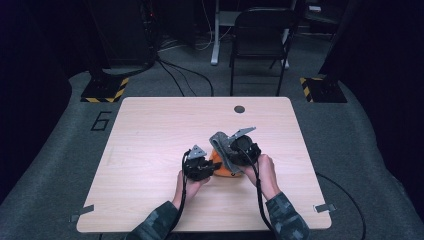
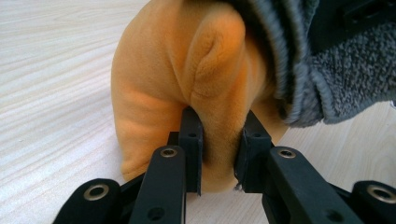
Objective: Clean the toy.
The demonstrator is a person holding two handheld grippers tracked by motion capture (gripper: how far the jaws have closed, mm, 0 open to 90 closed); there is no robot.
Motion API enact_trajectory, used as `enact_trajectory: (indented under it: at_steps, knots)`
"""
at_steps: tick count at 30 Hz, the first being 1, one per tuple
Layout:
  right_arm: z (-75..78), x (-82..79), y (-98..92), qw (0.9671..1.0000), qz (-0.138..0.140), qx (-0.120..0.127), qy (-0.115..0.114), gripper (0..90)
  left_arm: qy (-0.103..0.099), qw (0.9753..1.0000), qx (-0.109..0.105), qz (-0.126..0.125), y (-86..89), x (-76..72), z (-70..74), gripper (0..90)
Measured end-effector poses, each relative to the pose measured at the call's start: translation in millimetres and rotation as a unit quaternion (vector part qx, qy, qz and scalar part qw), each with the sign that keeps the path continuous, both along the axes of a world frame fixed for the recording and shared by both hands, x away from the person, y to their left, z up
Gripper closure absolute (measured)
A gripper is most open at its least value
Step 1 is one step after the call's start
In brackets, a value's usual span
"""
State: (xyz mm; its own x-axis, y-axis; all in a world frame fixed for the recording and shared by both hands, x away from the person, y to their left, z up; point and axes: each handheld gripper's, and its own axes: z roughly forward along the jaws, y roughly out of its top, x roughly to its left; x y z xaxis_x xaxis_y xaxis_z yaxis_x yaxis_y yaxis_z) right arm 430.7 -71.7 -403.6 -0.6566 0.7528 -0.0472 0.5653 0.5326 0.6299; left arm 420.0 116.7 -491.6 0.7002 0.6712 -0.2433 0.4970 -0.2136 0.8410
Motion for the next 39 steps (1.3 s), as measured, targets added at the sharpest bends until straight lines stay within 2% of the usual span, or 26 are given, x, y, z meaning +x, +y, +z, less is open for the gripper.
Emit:
enact_trajectory:
  at_steps: [4, 9, 15, 18, 24, 27, 28, 31, 35, 39]
  knots:
    - [-1.6, 4.0, -10.0, 0.9999, -0.011, -0.006, 0.006, 75.4, 0.002, 1.0000, -0.004, 0.003, -0.8, -0.6, -0.3, 75.3]
    - [-7.7, 13.0, -27.7, 0.9988, -0.042, -0.009, 0.023, 75.4, 0.003, 1.0000, -0.006, 0.003, -0.8, -0.3, -0.4, 75.2]
    - [-21.4, 24.2, -45.6, 0.9955, -0.077, -0.008, 0.055, 75.5, 0.004, 1.0000, -0.006, 0.002, -1.2, -0.2, -0.7, 75.2]
    - [-34.6, 31.1, -54.7, 0.9925, -0.098, -0.017, 0.070, 75.6, 0.004, 1.0000, -0.008, 0.001, -1.2, 0.2, -1.0, 75.2]
    - [-64.1, 43.6, -63.2, 0.9875, -0.120, -0.026, 0.099, 75.7, 0.003, 0.9999, -0.010, 0.000, -0.9, 0.6, -1.5, 75.3]
    - [-78.9, 47.8, -63.2, 0.9849, -0.119, -0.038, 0.120, 75.6, 0.004, 0.9999, -0.013, 0.001, 0.3, 1.0, -1.7, 75.2]
    - [-82.9, 49.0, -62.5, 0.9852, -0.117, -0.036, 0.120, 75.4, 0.005, 0.9999, -0.014, 0.002, 0.4, 1.0, -1.8, 75.2]
    - [-81.3, 48.1, -59.4, 0.9852, -0.116, -0.048, 0.116, 75.4, 0.004, 0.9999, -0.015, 0.002, 1.2, 1.3, -2.0, 75.1]
    - [-79.3, 48.1, -61.5, 0.9855, -0.114, -0.047, 0.117, 75.1, 0.005, 0.9999, -0.015, 0.003, 1.5, 1.3, -1.8, 74.9]
    - [-66.1, 45.7, -63.4, 0.9866, -0.116, -0.052, 0.102, 74.6, 0.007, 0.9998, -0.016, 0.006, 3.3, 2.4, -1.6, 74.6]
